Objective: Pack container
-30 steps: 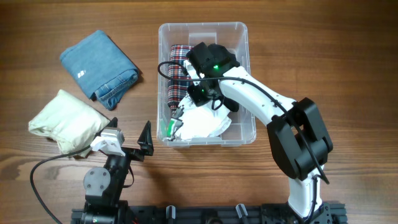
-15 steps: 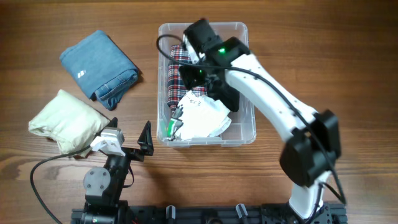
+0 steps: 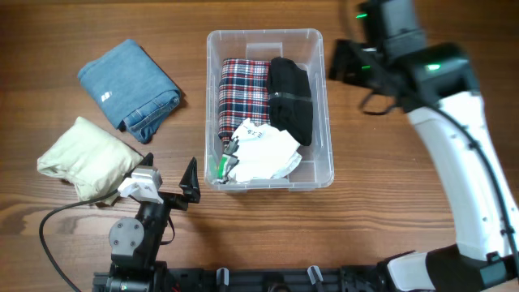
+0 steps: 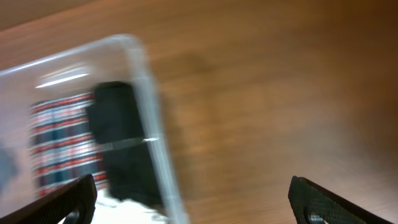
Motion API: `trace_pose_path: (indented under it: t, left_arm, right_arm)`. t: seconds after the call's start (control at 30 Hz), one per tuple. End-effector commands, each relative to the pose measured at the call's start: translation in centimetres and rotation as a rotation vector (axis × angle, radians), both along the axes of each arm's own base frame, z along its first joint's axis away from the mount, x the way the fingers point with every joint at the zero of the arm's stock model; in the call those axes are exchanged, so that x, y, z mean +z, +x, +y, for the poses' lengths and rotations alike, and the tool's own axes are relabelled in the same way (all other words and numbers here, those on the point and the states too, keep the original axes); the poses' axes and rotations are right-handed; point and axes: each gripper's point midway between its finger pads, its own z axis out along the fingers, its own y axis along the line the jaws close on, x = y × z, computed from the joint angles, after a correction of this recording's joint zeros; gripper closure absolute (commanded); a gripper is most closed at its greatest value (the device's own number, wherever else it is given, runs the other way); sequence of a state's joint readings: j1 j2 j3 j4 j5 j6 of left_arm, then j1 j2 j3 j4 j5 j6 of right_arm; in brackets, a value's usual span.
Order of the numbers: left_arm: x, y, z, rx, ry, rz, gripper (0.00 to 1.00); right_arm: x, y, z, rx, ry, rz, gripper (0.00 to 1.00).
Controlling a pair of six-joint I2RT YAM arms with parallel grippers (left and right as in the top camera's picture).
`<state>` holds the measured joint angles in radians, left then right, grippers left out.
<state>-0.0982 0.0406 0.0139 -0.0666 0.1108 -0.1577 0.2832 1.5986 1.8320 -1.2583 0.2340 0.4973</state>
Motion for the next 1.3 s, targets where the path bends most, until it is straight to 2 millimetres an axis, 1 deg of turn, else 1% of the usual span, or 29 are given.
trace_pose_path:
  t: [0.0,0.1,0.27,0.33,0.4,0.53,0.7,1.1,1.27]
  left_arm:
    - [-0.3,0.0,-0.2,-0.014,0.016,0.002,0.00]
    - [-0.3,0.0,-0.2,-0.014,0.016,0.002,0.00]
    - [-0.3,0.0,-0.2,-0.014,0.016,0.002,0.00]
    - [-0.3,0.0,-0.2,-0.014,0.016,0.002,0.00]
    - [-0.3,0.0,-0.2,-0.014,0.016,0.002,0.00]
    - [-0.3,0.0,-0.2,-0.014,0.016,0.002,0.00]
    - [-0.3,0.0,-0.2,-0.014,0.016,0.002,0.00]
    - [-0.3,0.0,-0.2,-0.014,0.016,0.002,0.00]
    - [-0.3,0.0,-0.2,-0.014,0.016,0.002,0.00]
  right_arm:
    - [-1.3,-0.6,-6.6,-0.227,-0.009,0.056,0.00]
    - [-3.6,-1.3,-10.1,-0.345,0.014,0.117,0.00]
    - [-7.6,-2.3,-14.4,-0.485,0.038,0.180,0.00]
    - [-8.7,-2.6,-15.5,-0.516,0.039,0.190,0.00]
    - [-9.7,-3.0,-16.1,-0.535,0.039,0.206,0.00]
    - [-11.1,-3.6,-16.2,-0.535,0.032,0.247,0.00]
    - [-11.3,-3.3,-16.2,-0.535,0.034,0.237,0.00]
    - [-9.8,0.3,-16.8,-0.532,0.051,0.073,0.00]
    - [-9.6,0.8,-16.9,-0.532,0.054,0.051,0.00]
